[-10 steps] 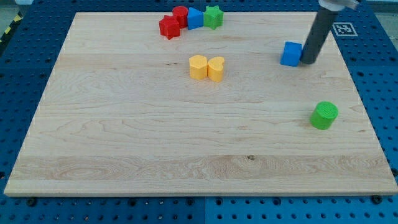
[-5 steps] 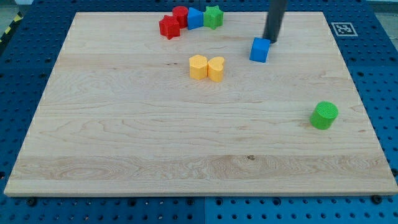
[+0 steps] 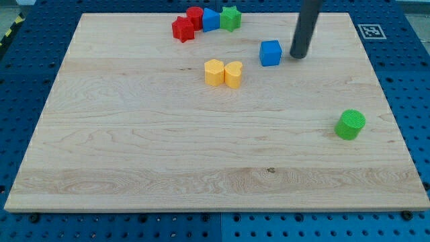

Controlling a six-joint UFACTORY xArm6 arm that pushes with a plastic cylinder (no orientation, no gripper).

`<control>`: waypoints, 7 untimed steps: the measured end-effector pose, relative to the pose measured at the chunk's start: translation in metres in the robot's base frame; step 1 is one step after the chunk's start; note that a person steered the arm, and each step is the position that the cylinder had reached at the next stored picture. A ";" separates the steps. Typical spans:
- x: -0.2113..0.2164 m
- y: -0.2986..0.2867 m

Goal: Move the blue cube to the top right of the yellow heart

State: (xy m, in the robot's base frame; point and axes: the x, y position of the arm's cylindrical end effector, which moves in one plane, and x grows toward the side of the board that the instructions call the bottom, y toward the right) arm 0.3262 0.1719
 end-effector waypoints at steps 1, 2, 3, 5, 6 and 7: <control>0.030 -0.008; 0.029 -0.081; -0.012 -0.150; -0.025 -0.107; -0.014 -0.084; 0.003 -0.090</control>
